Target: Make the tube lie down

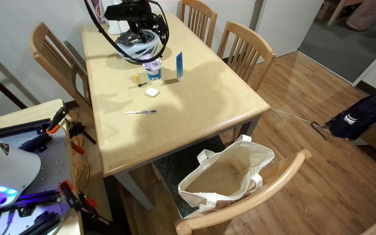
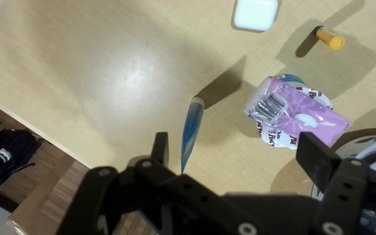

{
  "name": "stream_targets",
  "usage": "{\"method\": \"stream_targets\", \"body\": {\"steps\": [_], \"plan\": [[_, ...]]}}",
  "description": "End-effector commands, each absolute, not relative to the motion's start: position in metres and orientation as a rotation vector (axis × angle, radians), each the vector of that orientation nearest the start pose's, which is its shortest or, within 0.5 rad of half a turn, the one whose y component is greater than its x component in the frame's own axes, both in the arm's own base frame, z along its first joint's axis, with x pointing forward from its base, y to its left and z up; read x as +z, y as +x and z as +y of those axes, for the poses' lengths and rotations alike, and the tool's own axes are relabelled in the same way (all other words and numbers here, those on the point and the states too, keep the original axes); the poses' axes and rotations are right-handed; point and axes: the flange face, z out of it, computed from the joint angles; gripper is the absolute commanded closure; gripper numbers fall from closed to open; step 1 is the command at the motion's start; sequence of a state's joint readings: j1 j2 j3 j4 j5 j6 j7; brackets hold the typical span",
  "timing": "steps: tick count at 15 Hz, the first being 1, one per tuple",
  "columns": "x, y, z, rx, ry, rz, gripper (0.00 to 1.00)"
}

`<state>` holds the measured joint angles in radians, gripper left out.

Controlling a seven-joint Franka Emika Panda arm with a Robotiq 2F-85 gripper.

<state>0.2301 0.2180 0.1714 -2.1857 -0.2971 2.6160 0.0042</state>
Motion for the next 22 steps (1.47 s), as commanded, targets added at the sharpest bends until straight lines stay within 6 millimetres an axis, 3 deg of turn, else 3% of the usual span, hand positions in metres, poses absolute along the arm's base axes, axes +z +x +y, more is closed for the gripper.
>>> {"method": "stream_targets", "body": {"steps": [1, 5, 6, 7, 11, 19, 20, 22], "plan": [[0.296, 0.567, 0.246, -0.347, -2.923, -1.017, 0.0], [0.289, 0.606, 0.254, -0.279, -2.792, -0.916, 0.0], [0.292, 0.585, 0.253, -0.309, -2.842, -0.936, 0.0], [0.29, 0.591, 0.253, -0.309, -2.839, -0.927, 0.0], [0.284, 0.588, 0.253, -0.274, -2.834, -0.976, 0.0], [0.27, 0.614, 0.237, -0.267, -2.902, -1.056, 0.0], [0.27, 0.606, 0.237, -0.282, -2.902, -1.046, 0.0], [0.269, 0.609, 0.237, -0.284, -2.902, -1.041, 0.0]]}}
